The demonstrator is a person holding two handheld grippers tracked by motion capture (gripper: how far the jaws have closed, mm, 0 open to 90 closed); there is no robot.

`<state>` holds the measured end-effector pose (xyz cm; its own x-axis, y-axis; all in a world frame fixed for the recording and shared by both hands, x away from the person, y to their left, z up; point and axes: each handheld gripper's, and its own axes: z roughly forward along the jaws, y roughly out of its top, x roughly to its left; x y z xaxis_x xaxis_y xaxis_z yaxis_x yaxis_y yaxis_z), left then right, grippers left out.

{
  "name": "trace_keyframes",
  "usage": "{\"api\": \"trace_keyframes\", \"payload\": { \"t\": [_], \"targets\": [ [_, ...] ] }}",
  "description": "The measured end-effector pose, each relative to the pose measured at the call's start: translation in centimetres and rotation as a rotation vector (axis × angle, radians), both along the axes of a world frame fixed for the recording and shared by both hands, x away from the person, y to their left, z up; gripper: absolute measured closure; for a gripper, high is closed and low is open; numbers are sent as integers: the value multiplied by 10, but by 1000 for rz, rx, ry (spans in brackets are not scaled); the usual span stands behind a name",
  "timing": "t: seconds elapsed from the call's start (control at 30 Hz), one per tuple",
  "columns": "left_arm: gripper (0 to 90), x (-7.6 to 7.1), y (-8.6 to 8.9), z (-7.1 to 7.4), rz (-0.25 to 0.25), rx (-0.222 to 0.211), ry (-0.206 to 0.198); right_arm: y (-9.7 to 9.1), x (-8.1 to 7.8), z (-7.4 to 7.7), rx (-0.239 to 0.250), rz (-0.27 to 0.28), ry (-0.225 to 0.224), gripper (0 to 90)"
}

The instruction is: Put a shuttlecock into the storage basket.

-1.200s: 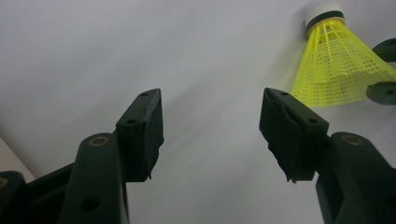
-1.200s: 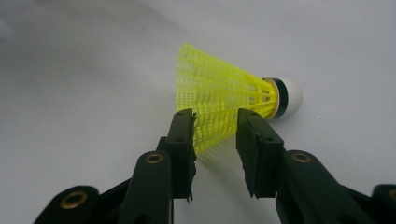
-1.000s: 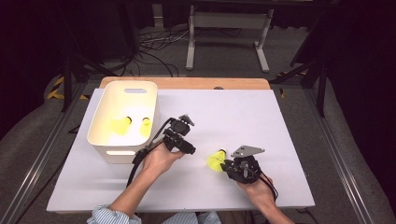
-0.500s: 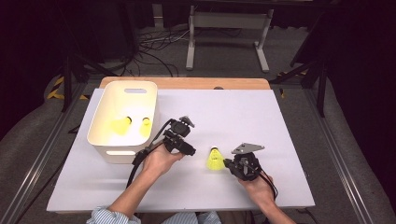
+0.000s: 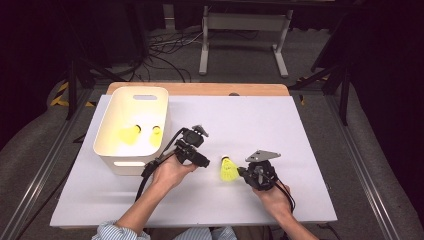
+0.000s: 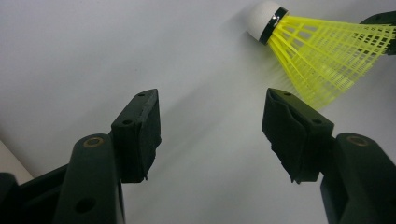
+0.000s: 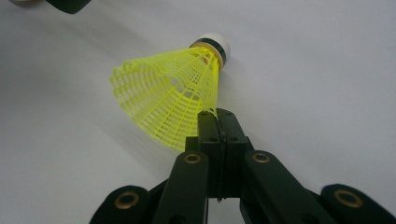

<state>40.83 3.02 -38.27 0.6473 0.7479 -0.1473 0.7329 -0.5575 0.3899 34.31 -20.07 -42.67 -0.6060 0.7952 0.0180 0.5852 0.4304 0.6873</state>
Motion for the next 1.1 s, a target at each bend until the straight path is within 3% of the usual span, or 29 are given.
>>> {"api": "trace_keyframes", "payload": {
  "t": [0.33, 1.1],
  "targets": [
    [381, -1, 2, 2, -2, -20, 3, 10, 13, 7, -8, -13, -19, 900],
    [404, -2, -4, -4, -31, -35, 26, 29, 29, 11, 0, -8, 11, 900]
  ]
}}
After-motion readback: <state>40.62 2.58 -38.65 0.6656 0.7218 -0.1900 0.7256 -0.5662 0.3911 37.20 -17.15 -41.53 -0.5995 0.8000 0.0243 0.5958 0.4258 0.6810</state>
